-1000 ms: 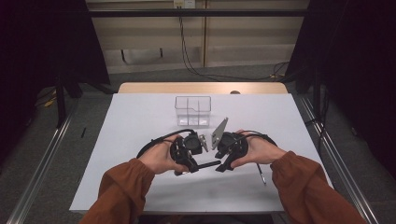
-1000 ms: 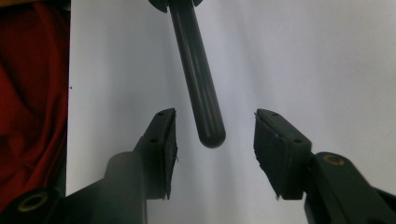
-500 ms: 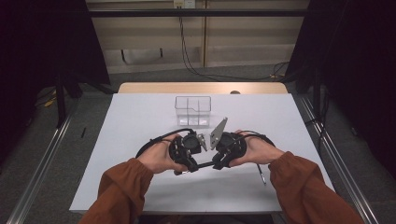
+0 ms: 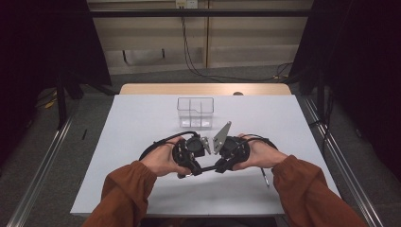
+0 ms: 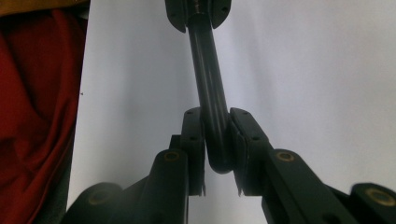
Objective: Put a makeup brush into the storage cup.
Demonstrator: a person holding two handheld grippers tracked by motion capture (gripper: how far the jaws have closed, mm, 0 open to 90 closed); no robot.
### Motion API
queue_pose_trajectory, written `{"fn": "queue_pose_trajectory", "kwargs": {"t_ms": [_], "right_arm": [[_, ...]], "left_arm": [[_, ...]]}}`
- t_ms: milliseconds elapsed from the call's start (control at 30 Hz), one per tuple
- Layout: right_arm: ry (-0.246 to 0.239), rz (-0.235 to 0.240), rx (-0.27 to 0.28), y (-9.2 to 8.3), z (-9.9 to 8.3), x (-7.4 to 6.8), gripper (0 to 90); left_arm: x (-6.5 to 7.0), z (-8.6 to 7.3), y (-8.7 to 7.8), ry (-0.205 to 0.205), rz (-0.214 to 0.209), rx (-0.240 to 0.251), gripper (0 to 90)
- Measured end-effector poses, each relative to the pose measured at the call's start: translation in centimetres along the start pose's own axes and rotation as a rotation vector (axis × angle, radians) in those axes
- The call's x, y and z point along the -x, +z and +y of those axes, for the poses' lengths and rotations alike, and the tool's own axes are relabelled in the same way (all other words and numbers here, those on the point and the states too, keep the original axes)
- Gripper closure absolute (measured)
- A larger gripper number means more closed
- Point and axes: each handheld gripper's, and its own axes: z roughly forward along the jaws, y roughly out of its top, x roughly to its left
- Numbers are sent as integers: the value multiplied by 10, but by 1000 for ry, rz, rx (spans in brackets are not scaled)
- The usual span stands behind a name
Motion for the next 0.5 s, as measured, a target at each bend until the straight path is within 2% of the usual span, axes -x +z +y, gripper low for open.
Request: {"fn": "queue_pose_trajectory", "kwargs": {"t_ms": [33, 67, 100, 133, 167, 300, 367, 500], "right_arm": [[9, -6, -2, 0, 0, 0, 770], [3, -9, 6, 0, 0, 0, 769], [47, -7, 20, 0, 1, -2, 772], [3, -8, 6, 0, 0, 0, 779], [0, -10, 10, 0, -1, 0, 782], [-5, 7, 18, 1, -2, 0, 799], [-2, 28, 14, 1, -2, -1, 806], [-11, 26, 15, 1, -3, 0, 809]], "left_arm": [[-2, 0, 0, 27, 2, -17, 776], [-2, 0, 0, 29, -1, -21, 776], [-2, 0, 0, 20, -4, -12, 775], [-2, -1, 1, 9, -1, -2, 775], [-3, -2, 0, 18, -3, -8, 775], [-2, -3, -1, 20, 3, 16, 771], [-2, -3, -2, 29, 5, 17, 767], [-3, -7, -2, 22, -3, 50, 756]]}}
